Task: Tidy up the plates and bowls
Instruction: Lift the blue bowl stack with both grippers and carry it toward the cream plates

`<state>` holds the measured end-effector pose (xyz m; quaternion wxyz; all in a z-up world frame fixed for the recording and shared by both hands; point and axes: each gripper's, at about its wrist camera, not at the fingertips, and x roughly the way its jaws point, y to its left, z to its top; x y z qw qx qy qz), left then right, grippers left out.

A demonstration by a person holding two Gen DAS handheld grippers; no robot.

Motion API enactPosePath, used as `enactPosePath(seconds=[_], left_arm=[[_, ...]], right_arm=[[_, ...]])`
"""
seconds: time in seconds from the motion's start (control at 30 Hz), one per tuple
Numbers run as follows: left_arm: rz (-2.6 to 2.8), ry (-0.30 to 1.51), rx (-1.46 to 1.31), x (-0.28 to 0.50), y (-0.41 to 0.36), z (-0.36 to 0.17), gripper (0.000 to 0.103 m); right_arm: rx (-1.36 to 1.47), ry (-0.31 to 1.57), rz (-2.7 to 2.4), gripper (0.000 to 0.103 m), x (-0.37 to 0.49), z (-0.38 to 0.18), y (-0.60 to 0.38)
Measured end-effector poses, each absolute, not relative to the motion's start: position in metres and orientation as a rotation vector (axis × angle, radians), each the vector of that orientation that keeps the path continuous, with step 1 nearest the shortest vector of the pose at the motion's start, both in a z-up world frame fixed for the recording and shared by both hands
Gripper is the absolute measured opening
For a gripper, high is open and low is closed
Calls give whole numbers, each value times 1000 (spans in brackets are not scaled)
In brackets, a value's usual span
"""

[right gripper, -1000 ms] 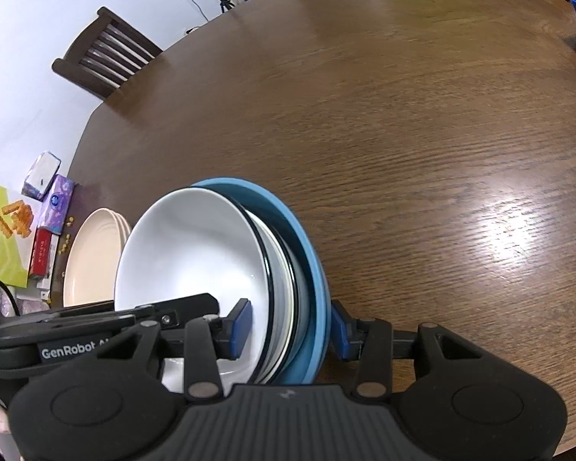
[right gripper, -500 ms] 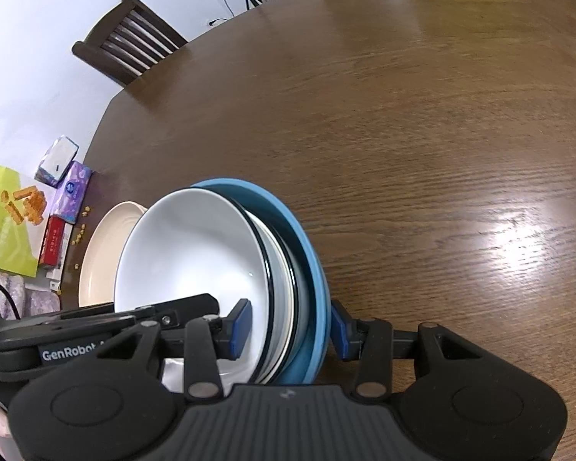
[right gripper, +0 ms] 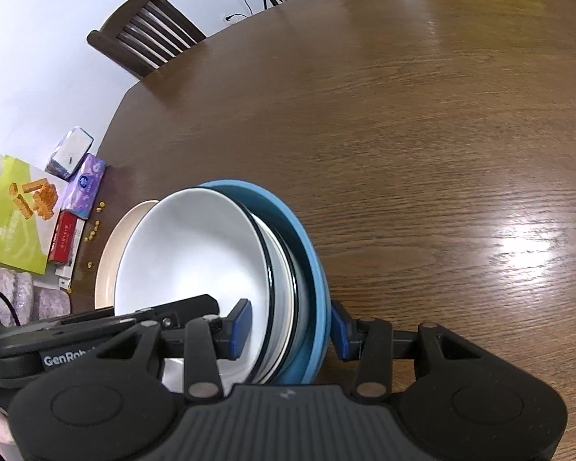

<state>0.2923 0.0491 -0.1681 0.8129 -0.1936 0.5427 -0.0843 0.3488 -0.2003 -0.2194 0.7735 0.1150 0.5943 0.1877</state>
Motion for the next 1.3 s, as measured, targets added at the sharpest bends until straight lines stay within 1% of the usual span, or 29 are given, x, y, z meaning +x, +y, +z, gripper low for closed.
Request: enactPosePath(seconds=[0.53, 1.3], left_arm=[[-114, 1129, -466, 287, 92, -165, 46], [-31, 1098, -526, 280, 135, -166, 46]], right_arm=[[213, 1287, 455, 41, 354, -212, -155], [151, 1297, 515, 41, 359, -208, -100]])
